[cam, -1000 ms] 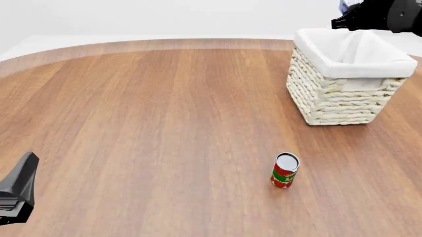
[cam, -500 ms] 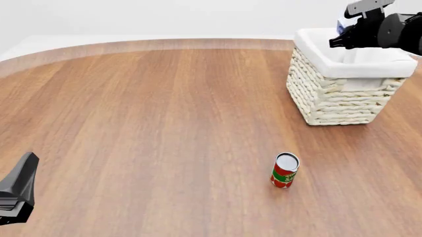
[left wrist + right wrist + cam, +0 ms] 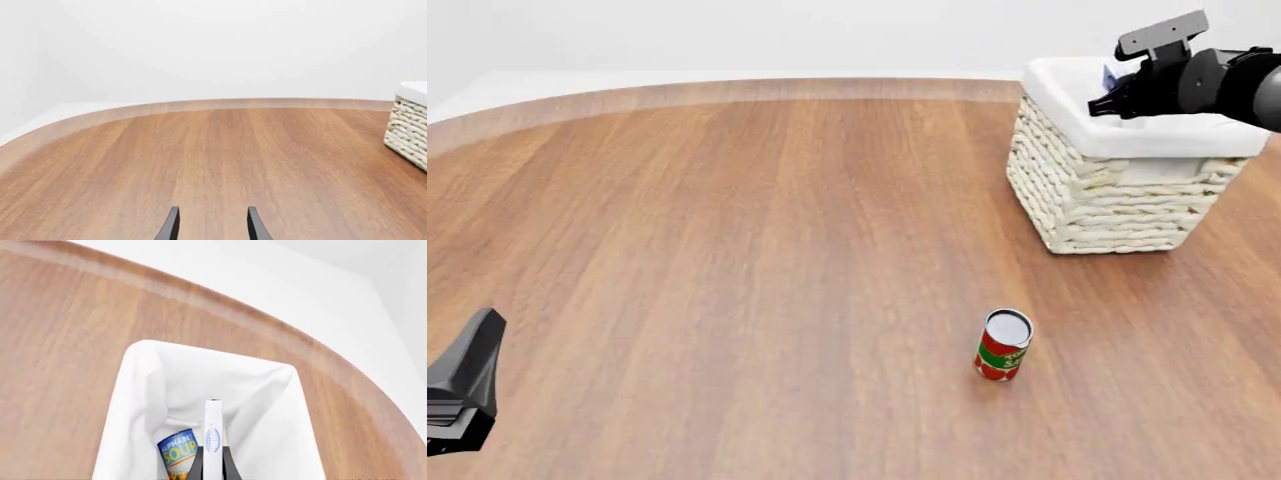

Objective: Pick up the alphabet soup and the cream cheese box, and put them in the basket.

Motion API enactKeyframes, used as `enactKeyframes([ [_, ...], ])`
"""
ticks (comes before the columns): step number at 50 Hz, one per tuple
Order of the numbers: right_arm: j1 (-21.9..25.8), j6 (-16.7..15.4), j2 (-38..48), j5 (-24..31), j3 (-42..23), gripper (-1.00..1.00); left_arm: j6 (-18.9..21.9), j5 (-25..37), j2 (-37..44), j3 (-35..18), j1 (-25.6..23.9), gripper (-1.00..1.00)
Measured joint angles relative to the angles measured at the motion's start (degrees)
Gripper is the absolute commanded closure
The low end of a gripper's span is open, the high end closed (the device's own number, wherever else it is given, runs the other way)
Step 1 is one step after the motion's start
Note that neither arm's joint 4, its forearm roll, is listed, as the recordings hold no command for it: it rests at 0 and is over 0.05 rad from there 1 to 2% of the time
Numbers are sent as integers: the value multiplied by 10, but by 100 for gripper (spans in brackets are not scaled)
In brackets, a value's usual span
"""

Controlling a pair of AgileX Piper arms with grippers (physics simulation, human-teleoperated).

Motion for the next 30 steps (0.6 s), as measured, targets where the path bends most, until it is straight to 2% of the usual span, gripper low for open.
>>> enactKeyframes([
  [19,-10,-4,17,-1,-6,100,0,0,0,0,0,-100],
  [20,-10,-3,17,-1,-6,-100,0,0,0,0,0,-100],
  [30,-16,14,15,1,-16,-100,0,0,0,0,0,-100],
])
